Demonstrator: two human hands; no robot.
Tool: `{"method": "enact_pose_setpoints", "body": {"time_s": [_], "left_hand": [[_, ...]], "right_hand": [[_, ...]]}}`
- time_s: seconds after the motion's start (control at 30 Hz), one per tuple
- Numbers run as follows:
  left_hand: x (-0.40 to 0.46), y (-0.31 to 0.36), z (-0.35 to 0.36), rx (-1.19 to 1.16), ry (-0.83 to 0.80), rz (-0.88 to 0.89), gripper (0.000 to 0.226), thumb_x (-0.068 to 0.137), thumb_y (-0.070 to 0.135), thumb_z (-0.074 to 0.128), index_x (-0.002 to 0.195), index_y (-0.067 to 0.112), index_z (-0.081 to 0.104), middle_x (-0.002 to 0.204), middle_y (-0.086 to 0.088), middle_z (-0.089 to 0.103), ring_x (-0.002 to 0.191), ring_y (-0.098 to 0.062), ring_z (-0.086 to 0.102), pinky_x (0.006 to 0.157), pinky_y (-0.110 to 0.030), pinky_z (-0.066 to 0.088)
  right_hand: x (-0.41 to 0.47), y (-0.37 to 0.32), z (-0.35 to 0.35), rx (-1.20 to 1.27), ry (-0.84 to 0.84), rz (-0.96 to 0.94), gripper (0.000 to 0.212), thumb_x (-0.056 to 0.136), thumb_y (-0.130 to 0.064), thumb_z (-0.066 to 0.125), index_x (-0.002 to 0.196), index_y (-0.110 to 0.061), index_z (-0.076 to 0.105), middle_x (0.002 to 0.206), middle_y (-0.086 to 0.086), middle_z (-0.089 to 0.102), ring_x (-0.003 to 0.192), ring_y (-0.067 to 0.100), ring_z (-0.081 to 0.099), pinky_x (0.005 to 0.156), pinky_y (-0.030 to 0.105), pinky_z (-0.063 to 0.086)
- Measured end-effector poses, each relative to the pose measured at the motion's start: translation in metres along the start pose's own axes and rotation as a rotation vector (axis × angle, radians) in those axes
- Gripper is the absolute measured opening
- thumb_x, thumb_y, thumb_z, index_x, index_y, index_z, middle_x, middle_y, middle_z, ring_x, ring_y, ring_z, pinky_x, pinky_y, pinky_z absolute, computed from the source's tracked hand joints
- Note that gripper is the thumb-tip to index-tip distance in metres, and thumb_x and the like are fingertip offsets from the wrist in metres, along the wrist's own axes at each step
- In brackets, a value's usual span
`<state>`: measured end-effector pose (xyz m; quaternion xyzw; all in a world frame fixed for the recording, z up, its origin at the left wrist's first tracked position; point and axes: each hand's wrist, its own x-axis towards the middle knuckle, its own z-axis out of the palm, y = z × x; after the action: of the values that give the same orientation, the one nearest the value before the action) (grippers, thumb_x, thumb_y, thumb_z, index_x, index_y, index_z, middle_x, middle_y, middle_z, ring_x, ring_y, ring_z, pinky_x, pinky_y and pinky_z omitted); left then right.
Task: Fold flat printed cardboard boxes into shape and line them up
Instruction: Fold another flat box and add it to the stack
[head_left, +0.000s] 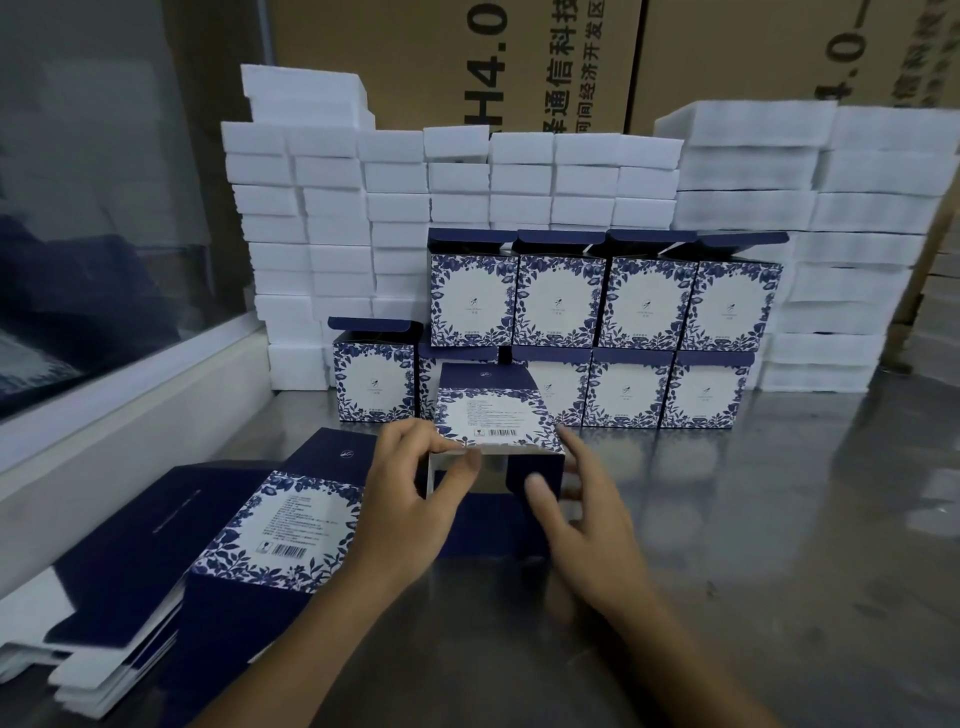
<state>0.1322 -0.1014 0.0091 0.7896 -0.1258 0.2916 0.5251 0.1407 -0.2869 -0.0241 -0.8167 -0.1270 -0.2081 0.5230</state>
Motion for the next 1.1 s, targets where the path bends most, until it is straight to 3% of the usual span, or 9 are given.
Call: {"method": "enact_pose_setpoints", "body": {"time_s": [0.1, 0.17, 0.27, 0.4, 0.47, 0.63, 0.87, 0.97, 1.1], "left_hand": [[-0.004, 0.002, 0.001, -0.123, -0.061, 0.006, 0.041, 0.076, 0.056, 0.055, 0.093, 0.019, 0.063, 0.114, 0.007, 0.049, 0.11, 0.006, 0.049, 0.086, -0.001, 0.031], [-0.006, 0.003, 0.001, -0.224, -0.1, -0.014, 0.046, 0.081, 0.057, 0.048, 0.097, 0.018, 0.066, 0.117, 0.006, 0.049, 0.114, 0.006, 0.048, 0.091, -0.003, 0.031], [-0.008, 0.002, 0.004, -0.285, -0.121, -0.079, 0.038, 0.092, 0.05, 0.039, 0.108, 0.027, 0.065, 0.118, 0.009, 0.053, 0.11, 0.004, 0.052, 0.092, -0.015, 0.038], [-0.012, -0.001, 0.01, -0.141, -0.123, -0.061, 0.035, 0.086, 0.06, 0.045, 0.111, 0.036, 0.049, 0.109, 0.01, 0.056, 0.095, 0.003, 0.056, 0.081, -0.026, 0.05], [-0.012, -0.005, 0.01, -0.081, -0.087, 0.004, 0.042, 0.087, 0.069, 0.043, 0.102, 0.031, 0.046, 0.095, 0.009, 0.054, 0.082, 0.002, 0.055, 0.072, -0.02, 0.048], [-0.011, -0.018, 0.01, 0.2, -0.029, 0.173, 0.04, 0.093, 0.052, 0.038, 0.076, 0.016, 0.042, 0.065, 0.007, 0.039, 0.056, -0.011, 0.038, 0.054, -0.031, 0.033], [-0.01, -0.031, 0.006, 0.289, -0.037, 0.208, 0.044, 0.095, 0.051, 0.051, 0.061, 0.03, 0.032, 0.052, 0.007, 0.036, 0.048, -0.012, 0.039, 0.047, -0.029, 0.03], [-0.013, -0.038, 0.007, 0.443, -0.216, 0.118, 0.054, 0.087, 0.067, 0.037, 0.065, 0.018, 0.044, 0.064, 0.007, 0.046, 0.058, -0.012, 0.049, 0.055, -0.034, 0.039], [-0.016, -0.044, 0.009, 0.565, -0.298, 0.133, 0.052, 0.098, 0.05, 0.035, 0.078, 0.009, 0.061, 0.093, 0.004, 0.054, 0.086, -0.019, 0.057, 0.071, -0.035, 0.045]], "right_hand": [[0.002, -0.012, 0.002, 0.179, 0.162, -0.074, 0.043, 0.088, -0.067, 0.051, 0.13, -0.064, 0.04, 0.135, -0.03, 0.037, 0.122, -0.01, 0.045, 0.087, 0.013, 0.049], [0.006, -0.016, -0.001, 0.151, 0.207, -0.095, 0.02, 0.094, -0.059, 0.053, 0.108, -0.047, 0.061, 0.127, -0.026, 0.04, 0.124, -0.01, 0.042, 0.092, 0.022, 0.051], [0.008, -0.021, -0.005, 0.115, 0.298, -0.09, 0.036, 0.089, -0.055, 0.049, 0.083, -0.022, 0.063, 0.111, -0.015, 0.054, 0.109, -0.002, 0.053, 0.09, 0.039, 0.05], [0.007, -0.026, -0.009, 0.087, 0.394, -0.091, 0.042, 0.091, -0.059, 0.049, 0.073, -0.022, 0.059, 0.084, -0.006, 0.063, 0.083, 0.017, 0.062, 0.074, 0.043, 0.052], [0.007, -0.026, -0.011, 0.072, 0.421, -0.081, 0.046, 0.096, -0.056, 0.052, 0.068, -0.02, 0.054, 0.074, -0.004, 0.06, 0.076, 0.023, 0.06, 0.071, 0.049, 0.051], [0.006, -0.031, -0.008, 0.053, 0.418, -0.118, 0.042, 0.094, -0.049, 0.056, 0.067, -0.018, 0.053, 0.071, -0.007, 0.057, 0.08, 0.024, 0.057, 0.074, 0.052, 0.05], [0.005, -0.03, -0.004, 0.054, 0.379, -0.112, 0.04, 0.088, -0.055, 0.05, 0.075, -0.018, 0.061, 0.08, -0.013, 0.06, 0.085, 0.023, 0.059, 0.076, 0.052, 0.052], [0.008, -0.027, -0.009, 0.088, 0.35, -0.074, 0.041, 0.087, -0.057, 0.049, 0.08, -0.02, 0.064, 0.084, -0.009, 0.065, 0.089, 0.025, 0.062, 0.078, 0.051, 0.052], [0.008, -0.028, -0.008, 0.075, 0.35, -0.086, 0.041, 0.087, -0.058, 0.048, 0.081, -0.021, 0.064, 0.085, -0.012, 0.064, 0.09, 0.023, 0.061, 0.078, 0.05, 0.051]]}}
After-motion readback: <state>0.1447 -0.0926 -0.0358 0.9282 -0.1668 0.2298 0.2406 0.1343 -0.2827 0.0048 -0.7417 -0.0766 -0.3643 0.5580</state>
